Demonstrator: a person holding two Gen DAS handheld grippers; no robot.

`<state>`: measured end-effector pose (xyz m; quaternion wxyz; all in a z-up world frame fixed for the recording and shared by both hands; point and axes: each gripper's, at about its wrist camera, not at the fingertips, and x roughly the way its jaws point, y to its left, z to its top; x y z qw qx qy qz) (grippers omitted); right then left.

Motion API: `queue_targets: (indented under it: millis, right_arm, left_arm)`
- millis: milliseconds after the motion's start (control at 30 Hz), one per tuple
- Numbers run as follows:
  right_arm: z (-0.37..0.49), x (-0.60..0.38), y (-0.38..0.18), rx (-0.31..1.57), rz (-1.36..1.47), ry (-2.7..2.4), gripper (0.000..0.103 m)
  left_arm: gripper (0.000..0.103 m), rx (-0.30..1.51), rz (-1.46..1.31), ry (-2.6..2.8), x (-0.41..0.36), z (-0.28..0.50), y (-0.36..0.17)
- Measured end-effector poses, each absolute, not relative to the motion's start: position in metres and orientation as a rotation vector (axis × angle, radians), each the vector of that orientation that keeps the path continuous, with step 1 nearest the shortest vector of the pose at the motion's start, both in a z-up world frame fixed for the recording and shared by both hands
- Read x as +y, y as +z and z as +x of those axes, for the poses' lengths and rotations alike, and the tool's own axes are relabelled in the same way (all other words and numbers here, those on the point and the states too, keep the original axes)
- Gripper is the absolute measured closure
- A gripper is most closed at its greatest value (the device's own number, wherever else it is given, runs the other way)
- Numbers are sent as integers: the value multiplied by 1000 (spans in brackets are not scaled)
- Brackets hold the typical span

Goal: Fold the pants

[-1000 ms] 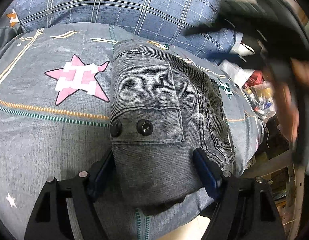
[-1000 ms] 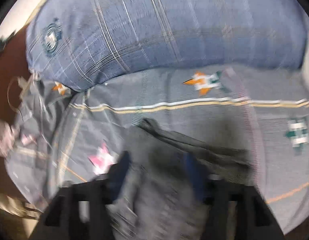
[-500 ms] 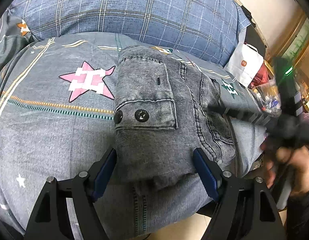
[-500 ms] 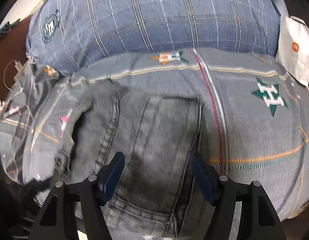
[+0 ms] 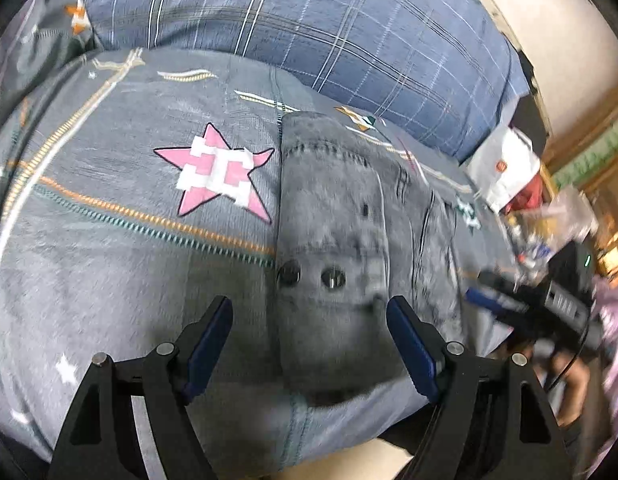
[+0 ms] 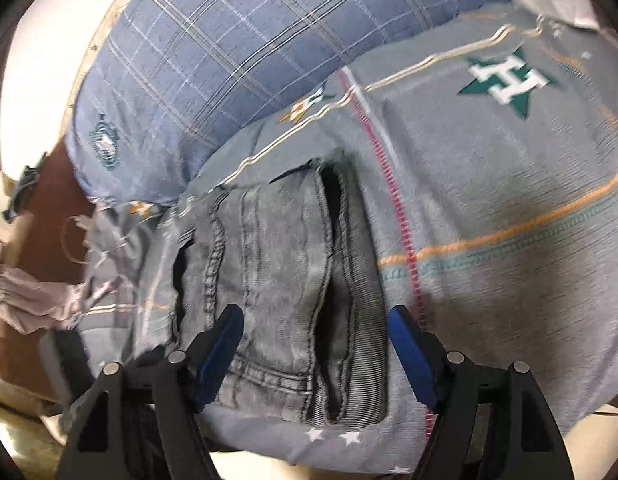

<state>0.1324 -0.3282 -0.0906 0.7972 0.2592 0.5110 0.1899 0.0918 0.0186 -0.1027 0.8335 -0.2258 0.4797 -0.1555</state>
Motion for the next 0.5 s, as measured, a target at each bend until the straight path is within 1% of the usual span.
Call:
queue_targets:
  millis: [133, 233, 367, 433, 500]
  right_arm:
    - [155, -323, -112, 1132, 536, 362, 25]
    - [166, -321, -124, 1144, 587, 402, 25]
    - [166, -314, -117, 1117, 583, 469, 24]
    - [165, -308, -112, 1084, 580, 511, 24]
    - [167, -302, -115, 1099, 518, 499, 24]
  left_arm:
    - [23, 1046, -565, -385, 21, 116, -108]
    - [23, 1087, -588, -407, 14, 128, -117]
    - [23, 1132, -600, -436, 4, 137, -128]
    - [23, 1123, -586, -436, 2, 138, -127]
    - [24, 1124, -571, -436, -1, 139, -128]
